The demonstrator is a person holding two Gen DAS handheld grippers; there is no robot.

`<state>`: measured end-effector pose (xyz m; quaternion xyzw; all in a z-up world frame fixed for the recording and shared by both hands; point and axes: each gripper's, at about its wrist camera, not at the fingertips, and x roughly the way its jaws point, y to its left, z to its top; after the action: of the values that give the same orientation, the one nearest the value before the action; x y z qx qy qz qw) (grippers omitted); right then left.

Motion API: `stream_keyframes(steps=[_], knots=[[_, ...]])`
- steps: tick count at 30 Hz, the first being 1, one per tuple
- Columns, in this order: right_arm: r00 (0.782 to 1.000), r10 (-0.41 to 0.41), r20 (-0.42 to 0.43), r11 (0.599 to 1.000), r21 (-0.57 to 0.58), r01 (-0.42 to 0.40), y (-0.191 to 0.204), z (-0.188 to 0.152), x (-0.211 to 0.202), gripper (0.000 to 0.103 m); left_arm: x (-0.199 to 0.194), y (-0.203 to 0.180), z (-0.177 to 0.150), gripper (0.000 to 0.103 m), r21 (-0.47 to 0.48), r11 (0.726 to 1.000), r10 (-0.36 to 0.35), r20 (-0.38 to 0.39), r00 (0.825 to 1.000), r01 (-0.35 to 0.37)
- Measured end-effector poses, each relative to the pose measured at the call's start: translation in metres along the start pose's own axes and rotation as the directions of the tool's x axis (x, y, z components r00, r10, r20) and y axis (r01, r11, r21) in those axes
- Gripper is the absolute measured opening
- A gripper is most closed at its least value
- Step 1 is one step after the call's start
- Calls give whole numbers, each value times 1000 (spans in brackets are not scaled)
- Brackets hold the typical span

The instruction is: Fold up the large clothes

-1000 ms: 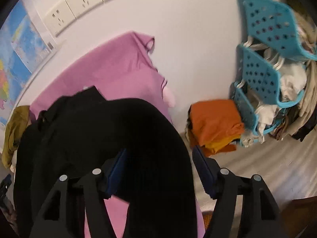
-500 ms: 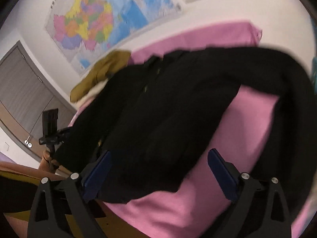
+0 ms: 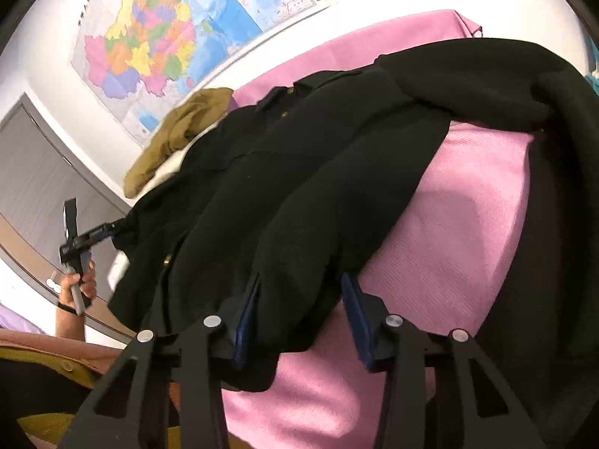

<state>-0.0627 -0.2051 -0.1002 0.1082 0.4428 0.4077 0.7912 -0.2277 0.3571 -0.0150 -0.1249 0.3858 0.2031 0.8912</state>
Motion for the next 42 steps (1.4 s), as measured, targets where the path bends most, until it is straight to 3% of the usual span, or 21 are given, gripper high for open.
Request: stream_keyframes(steps=[2,3,4,7,8,10,12,13,15,16,17,19,21,23,26,29,31,33,35,38,42], knots=[[1000,1,13,999,37,-1,-5,-2,-2,63,-9,-15,-12,85,53,975,-214,-12,977,215],[1000,1,19,999,38,-1,-6,-2,-3,73,-13,-27,-21,91,94,943,-318,-27,948,319],[1000,-12,27,999,33,11,-7,-3,-4,77,-16,-34,-28,93,119,927,-355,-32,934,357],[999,-31,40,999,7,31,-2,-3,1,77,-16,-70,-57,97,210,838,-489,-117,864,503],[998,-37,45,999,3,37,-1,-3,2,74,-13,-76,-61,97,219,822,-506,-144,851,526],[999,-16,29,1000,7,16,-2,-1,6,38,-5,-92,-74,97,220,788,-538,-208,816,576],[999,42,32,999,33,-43,-2,0,4,14,8,-102,-83,97,201,770,-557,-251,792,605],[996,75,51,995,59,-78,-3,0,-2,13,11,-106,-86,95,196,770,-557,-260,789,608],[985,135,103,984,102,-145,-3,-1,-22,12,19,-112,-86,49,193,788,-533,-263,804,585],[974,175,142,976,107,-191,-1,-2,-37,11,22,-111,-83,40,177,804,-517,-261,815,567],[961,202,188,972,82,-220,7,-4,-59,11,25,-109,-82,30,152,804,-527,-264,808,574],[946,224,232,970,41,-240,19,-10,-89,9,18,-99,-74,26,96,790,-572,-238,785,605],[954,194,227,980,4,-200,26,-19,-108,9,5,-92,-69,26,93,770,-601,-228,766,631],[971,149,186,986,48,-160,17,-29,-105,9,-1,-92,-69,27,107,754,-614,-233,754,648],[999,-14,33,993,115,10,-10,-47,-74,9,5,-102,-78,28,155,766,-567,-297,768,624],[1000,10,16,990,143,-13,-19,-51,-64,18,20,-109,-90,37,194,802,-475,-367,800,565],[999,-27,18,994,109,24,-12,-46,-67,49,21,-106,-91,44,206,806,-459,-373,806,555],[998,-55,29,997,64,53,-6,-42,-78,53,16,-98,-85,65,223,803,-468,-339,816,553],[995,-67,69,997,38,64,-1,-35,-92,56,3,-96,-75,68,241,781,-517,-268,813,577],[979,-130,160,991,48,124,-12,-23,-116,67,-21,-90,-59,85,269,767,-557,-175,812,583],[936,-265,231,958,175,228,-55,-7,-134,78,-26,-95,-43,86,298,784,-536,-117,836,544]])
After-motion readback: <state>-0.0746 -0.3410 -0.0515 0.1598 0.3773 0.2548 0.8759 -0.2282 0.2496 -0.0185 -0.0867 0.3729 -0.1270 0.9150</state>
